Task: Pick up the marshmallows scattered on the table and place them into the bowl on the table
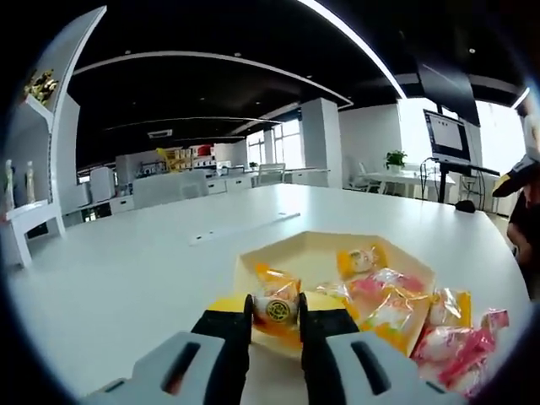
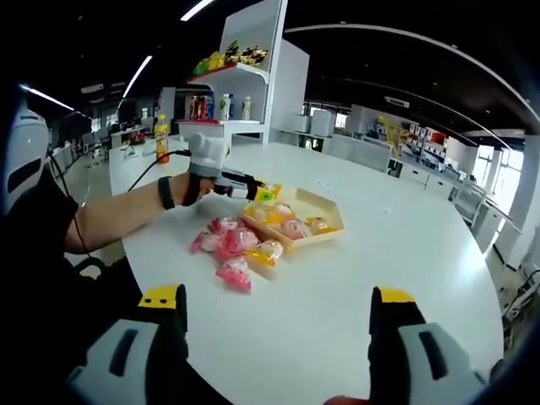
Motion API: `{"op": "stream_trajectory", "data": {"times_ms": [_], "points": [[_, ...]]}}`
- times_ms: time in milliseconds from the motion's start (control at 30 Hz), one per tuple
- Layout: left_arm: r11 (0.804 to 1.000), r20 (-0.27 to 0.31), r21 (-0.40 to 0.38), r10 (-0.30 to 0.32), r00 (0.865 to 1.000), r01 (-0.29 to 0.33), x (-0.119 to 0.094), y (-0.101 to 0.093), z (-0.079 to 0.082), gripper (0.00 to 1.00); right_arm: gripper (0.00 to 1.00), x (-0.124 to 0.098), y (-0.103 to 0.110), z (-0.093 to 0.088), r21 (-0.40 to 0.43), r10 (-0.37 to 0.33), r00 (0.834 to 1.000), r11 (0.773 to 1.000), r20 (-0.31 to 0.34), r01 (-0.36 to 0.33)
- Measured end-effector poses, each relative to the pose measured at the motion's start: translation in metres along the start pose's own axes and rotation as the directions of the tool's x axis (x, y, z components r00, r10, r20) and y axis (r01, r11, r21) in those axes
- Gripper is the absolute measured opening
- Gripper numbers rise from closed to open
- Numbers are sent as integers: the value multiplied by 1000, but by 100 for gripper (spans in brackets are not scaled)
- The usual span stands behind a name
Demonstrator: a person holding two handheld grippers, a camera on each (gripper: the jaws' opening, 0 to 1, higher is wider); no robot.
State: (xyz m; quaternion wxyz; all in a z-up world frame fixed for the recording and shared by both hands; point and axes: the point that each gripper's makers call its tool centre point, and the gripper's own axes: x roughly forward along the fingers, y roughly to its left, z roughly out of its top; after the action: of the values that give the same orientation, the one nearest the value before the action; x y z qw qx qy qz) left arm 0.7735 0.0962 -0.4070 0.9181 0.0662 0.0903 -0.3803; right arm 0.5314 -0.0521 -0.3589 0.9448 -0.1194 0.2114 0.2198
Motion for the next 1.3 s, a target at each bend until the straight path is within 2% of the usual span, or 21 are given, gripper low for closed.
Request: {"op": "stream_trajectory", "data": {"times_ms": [500,833,1067,1200,1300], "points": [[1000,-2,-16,7,1000,-7,-1,2,0,22,86,0,1,-1,-3,2,1000,1000,-2,-2],[997,9,-71,-1,1000,1,-1,0,2,38,86,0,2,-1,-3,2,1000,1000,-2,-2],[990,54,-138,-9,998,16,-2,-1,12,49,86,0,2,-2,-2,0,1000,1000,-4,-1],[992,57,-127,-4,998,11,-2,-1,12,52,86,0,2,-2,-2,1,1000,1000,-4,-1],[993,75,-119,-7,997,16,-2,-3,15,58,86,0,2,-1,-3,1,1000,1000,-4,-1]]}}
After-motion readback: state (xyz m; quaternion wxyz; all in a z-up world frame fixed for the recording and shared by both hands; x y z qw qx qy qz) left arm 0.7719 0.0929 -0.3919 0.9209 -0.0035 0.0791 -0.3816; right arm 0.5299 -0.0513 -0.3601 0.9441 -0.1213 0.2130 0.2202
